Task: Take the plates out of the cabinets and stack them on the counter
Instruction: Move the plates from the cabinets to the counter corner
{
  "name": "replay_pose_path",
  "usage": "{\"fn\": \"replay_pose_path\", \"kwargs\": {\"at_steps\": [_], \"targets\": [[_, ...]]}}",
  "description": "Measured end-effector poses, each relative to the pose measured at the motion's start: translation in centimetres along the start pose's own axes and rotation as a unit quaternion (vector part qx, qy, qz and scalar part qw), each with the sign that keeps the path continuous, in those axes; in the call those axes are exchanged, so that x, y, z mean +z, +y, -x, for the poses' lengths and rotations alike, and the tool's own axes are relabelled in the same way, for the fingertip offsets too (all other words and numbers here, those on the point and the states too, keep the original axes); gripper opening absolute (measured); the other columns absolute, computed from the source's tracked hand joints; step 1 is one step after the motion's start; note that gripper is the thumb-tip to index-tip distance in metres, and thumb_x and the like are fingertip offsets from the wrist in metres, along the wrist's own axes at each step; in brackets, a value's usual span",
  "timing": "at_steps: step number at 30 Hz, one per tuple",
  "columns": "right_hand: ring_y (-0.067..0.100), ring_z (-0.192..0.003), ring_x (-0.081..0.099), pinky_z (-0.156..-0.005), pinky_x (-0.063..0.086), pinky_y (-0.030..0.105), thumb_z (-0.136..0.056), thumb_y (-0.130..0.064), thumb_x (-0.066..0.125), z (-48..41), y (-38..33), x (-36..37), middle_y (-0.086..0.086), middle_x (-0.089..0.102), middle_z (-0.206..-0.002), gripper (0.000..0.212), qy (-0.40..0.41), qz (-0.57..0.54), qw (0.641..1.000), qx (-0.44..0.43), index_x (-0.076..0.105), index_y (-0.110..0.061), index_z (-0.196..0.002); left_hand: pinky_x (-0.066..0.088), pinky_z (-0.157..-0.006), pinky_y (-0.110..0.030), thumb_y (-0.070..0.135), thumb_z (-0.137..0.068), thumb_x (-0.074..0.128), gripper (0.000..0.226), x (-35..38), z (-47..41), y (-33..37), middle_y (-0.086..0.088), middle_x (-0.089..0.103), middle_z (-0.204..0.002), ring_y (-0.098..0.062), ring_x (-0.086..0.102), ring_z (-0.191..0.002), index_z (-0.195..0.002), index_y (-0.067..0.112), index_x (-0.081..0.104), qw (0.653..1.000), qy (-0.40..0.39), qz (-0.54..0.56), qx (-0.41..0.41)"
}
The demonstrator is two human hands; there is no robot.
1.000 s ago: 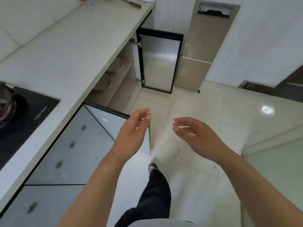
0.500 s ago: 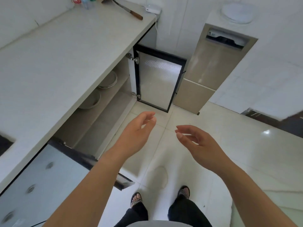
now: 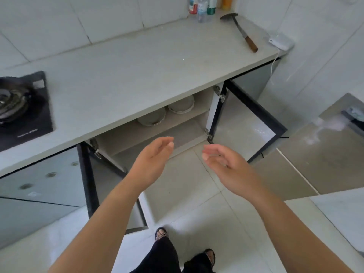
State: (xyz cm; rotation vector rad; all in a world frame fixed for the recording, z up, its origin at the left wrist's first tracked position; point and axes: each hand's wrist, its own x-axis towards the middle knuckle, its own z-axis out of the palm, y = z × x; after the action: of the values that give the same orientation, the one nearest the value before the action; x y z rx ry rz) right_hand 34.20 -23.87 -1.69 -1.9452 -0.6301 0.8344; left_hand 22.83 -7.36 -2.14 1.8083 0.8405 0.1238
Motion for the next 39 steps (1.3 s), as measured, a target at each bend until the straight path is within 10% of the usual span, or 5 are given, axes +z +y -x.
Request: {"fn": "replay_pose_path", "kwargs": {"at_steps": [21,34,39], "targets": [[-0.01,-0.106,0.052,-0.086,0.041,0.013,-0.089,-0.042,0.054,-22.7,1.2,-1.0,-0.022,0.058,-0.117,0.032,-0.134,0.085,0.987,-0.021,0.052,-0.033,-0.121,0.031,-0.08,-0.007,0.029,-0.096,0.044,0.031,-0.5,-16.4,-3.1,0.016,0.056,-0.122,0.005,0.047,-0.105,-0.125,0.026,0.054,0.982,0.138,0.073,-0.101],[0.001,-0.105,0.053,-0.072,0.033,0.002,-0.091,-0.039,0.053,-42.3,14.3,9.2,-0.015,0.057,-0.12,0.038,-0.157,0.099,0.98,-0.07,0.052,-0.024,-0.126,0.033,-0.083,-0.011,0.026,-0.094,0.049,0.029,3.4,-31.8,-19.7,0.014,0.057,-0.114,0.0,0.051,-0.105,-0.122,0.022,0.056,0.969,0.217,0.062,-0.099],[0.009,-0.103,0.059,-0.086,0.046,0.023,-0.087,-0.038,0.059,-50.0,19.9,13.6,-0.008,0.064,-0.113,0.035,-0.111,0.062,0.987,-0.096,0.058,-0.02,-0.117,0.037,-0.078,-0.006,0.019,-0.092,0.051,0.029,3.7,-38.5,-26.3,0.009,0.059,-0.115,-0.005,0.053,-0.108,-0.12,0.019,0.057,0.966,0.249,0.047,-0.059]]}}
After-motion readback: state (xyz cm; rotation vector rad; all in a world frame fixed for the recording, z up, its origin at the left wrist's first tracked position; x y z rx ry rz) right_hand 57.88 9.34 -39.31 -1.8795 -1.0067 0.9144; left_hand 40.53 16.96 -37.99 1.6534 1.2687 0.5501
